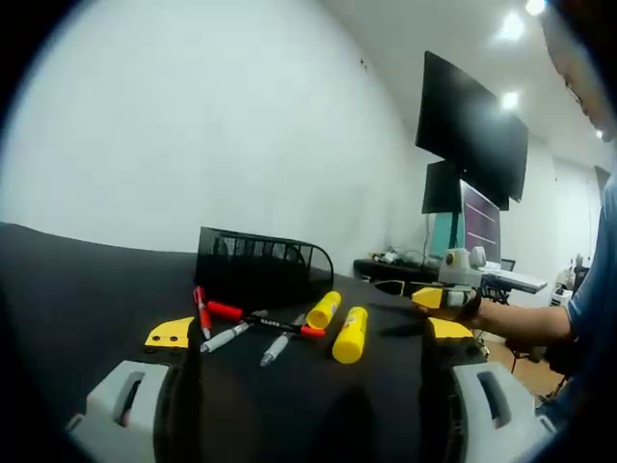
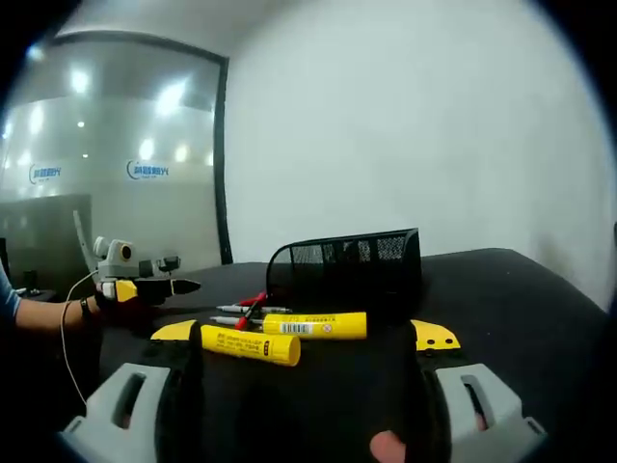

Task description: Pick up pens and glue sticks and place them into the holder.

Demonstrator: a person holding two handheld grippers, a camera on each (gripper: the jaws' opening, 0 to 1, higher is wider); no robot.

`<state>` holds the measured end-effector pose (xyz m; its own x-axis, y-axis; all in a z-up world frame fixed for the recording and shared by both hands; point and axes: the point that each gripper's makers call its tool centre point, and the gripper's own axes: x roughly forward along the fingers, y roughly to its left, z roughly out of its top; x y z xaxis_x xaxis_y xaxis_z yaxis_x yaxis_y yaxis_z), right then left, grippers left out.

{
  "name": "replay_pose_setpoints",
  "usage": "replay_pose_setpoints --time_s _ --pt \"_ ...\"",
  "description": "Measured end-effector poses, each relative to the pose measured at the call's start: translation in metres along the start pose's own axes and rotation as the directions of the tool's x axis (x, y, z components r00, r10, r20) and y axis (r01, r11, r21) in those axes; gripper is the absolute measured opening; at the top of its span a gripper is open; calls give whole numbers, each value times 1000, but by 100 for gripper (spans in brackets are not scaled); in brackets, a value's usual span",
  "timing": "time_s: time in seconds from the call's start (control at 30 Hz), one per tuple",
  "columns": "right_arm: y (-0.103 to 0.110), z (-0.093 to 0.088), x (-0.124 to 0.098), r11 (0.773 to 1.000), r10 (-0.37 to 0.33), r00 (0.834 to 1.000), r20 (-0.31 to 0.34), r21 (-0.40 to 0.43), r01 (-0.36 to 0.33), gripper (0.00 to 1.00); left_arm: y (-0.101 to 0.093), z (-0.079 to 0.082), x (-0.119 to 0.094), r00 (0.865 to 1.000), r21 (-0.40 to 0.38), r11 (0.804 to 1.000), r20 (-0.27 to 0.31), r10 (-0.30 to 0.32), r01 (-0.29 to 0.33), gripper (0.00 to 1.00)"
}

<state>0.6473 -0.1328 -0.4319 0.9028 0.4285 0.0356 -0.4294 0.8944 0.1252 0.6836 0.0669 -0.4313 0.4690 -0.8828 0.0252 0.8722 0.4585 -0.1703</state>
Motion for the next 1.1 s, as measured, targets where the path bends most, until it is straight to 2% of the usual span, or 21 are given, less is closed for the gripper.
replay_pose_setpoints --time_s 0.23,0.37,0.5,0.83,1.0,1.1 --pt "0 0 -1 1000 -3 1000 4 -12 3 78 0 -3 0 1000 18 1000 -14 3 -2 87" --pt "0 0 -3 998 -8 1000 7 -61 8 68 -1 1 -3 1000 4 1000 2 -12 12 78" --pt "-2 2 -4 997 -15 1000 15 -74 16 65 1 3 -5 1000 -7 1000 15 -4 4 72" --pt "4 14 -8 997 19 998 64 68 -23 64 0 2 -4 1000 -11 1000 8 -3 3 72" --pt "12 13 -4 993 60 997 45 95 -64 65 -1 0 -3 1000 -1 1000 -1 -9 9 76" --pt "16 15 -6 993 71 996 49 94 -75 66 -1 -1 -4 1000 15 1000 -6 -5 5 72"
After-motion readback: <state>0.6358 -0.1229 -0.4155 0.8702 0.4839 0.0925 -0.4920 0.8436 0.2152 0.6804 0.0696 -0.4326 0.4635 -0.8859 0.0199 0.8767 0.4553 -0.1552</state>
